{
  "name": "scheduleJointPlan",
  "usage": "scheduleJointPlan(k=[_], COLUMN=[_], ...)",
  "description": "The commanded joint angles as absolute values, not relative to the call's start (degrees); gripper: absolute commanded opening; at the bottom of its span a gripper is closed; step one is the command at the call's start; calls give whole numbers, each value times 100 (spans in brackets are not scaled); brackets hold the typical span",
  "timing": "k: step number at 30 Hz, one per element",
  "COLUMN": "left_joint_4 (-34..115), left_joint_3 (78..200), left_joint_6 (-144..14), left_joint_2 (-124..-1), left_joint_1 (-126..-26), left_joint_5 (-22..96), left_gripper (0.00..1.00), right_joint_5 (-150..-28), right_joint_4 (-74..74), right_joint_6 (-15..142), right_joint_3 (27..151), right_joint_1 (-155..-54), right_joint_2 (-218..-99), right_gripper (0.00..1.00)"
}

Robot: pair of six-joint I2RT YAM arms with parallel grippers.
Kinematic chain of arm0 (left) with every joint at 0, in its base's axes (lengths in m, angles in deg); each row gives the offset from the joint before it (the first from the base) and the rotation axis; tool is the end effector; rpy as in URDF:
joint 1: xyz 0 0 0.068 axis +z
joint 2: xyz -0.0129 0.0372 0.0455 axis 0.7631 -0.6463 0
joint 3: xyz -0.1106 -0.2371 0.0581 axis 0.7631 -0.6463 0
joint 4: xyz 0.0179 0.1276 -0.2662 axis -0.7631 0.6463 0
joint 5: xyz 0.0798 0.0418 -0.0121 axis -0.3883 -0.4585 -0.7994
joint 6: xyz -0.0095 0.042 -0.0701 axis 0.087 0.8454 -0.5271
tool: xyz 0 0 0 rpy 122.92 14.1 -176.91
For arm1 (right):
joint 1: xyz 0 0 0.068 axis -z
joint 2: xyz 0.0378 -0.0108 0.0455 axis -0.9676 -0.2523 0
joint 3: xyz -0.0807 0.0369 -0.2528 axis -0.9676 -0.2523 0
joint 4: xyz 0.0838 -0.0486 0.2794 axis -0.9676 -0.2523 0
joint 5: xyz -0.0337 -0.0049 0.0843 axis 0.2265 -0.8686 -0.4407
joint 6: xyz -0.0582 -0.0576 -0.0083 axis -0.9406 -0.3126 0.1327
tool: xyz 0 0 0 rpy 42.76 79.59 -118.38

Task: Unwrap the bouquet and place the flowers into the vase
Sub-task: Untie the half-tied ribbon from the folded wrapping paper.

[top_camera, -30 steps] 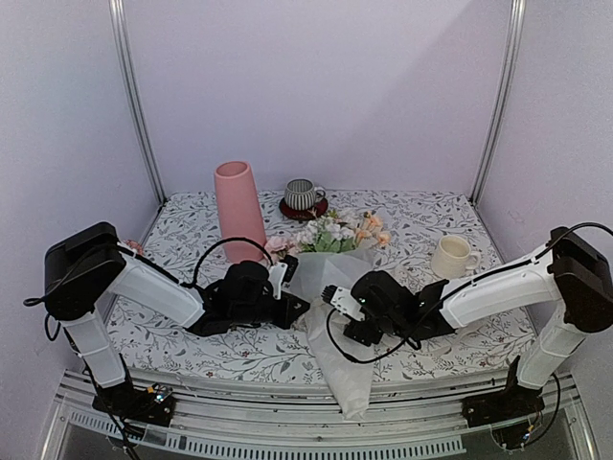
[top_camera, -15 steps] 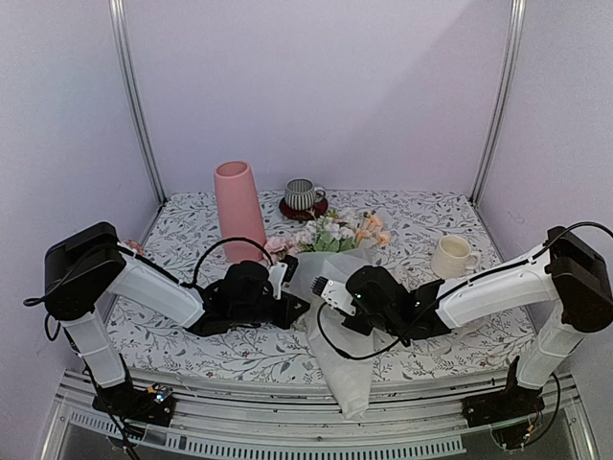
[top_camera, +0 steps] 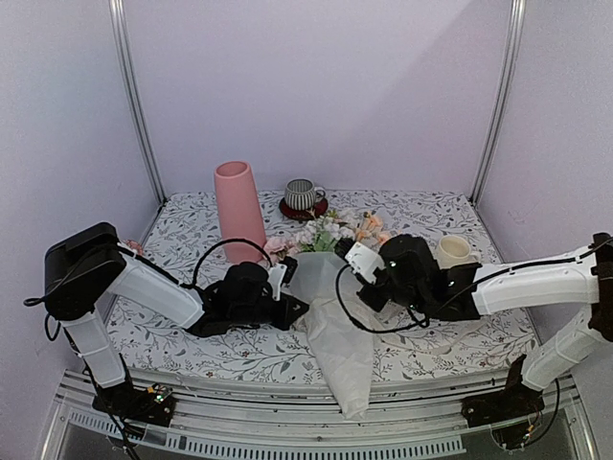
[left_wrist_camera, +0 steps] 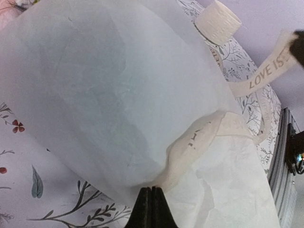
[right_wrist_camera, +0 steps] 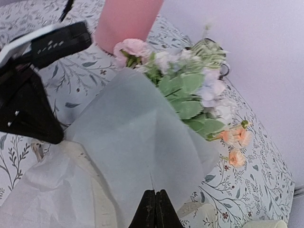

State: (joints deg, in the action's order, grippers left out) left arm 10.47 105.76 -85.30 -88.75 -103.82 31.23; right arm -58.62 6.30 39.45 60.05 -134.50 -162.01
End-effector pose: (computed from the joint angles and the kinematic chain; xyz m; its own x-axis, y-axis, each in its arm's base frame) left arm 0.2205 -0.3098 0.0708 -0.6904 0.0558 -0.7213 0.5504 0.6875 -0.4736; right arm 0.2155 0.3063 0.1729 -0.0767 -0.6542 -0.7524 -0.6731 0.5907 -0.4449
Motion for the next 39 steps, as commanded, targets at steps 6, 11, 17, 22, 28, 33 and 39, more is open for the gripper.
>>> scheduleJointPlan(k=[6,11,17,22,28,33,39], left_joint_4=[887,892,893,894,885,889,854], left_joint_3=[10488,10496,10489,10481,10485,10471,10447], left_joint_6=[-8556,-8551,-8552,-8548,-8551,-8549,-8548], left_joint_2=[-8838,-8840,-8830,-8820,-8820,-8819,-8782], left_joint_1=[-10326,-10329,-10332,-10329,-10335,-10331,-10336], left_joint_5=[3157,3152,3147,3138,3136,3145,3147], left_gripper=[0,0,0,0,0,0,0], right_joint_5=[-6774,-7081,-7084,-6724,-5472,-5034,-5515], right_joint_4=[171,218,49,-196,-591,-893,-1131], right_joint_6=[5096,5878,6766,7327,7957,8724,8777], right_joint_3=[5739,5555,5585,5631,5611,5524,5744], right_joint_1=[-11647,-10377,-9241,-8700,-8312,-7635,-7466], right_joint_2=[-14896,-14331,-14158,-14142,-13999,-13679,-13873], right_gripper=[2,2,2,2,2,1,80])
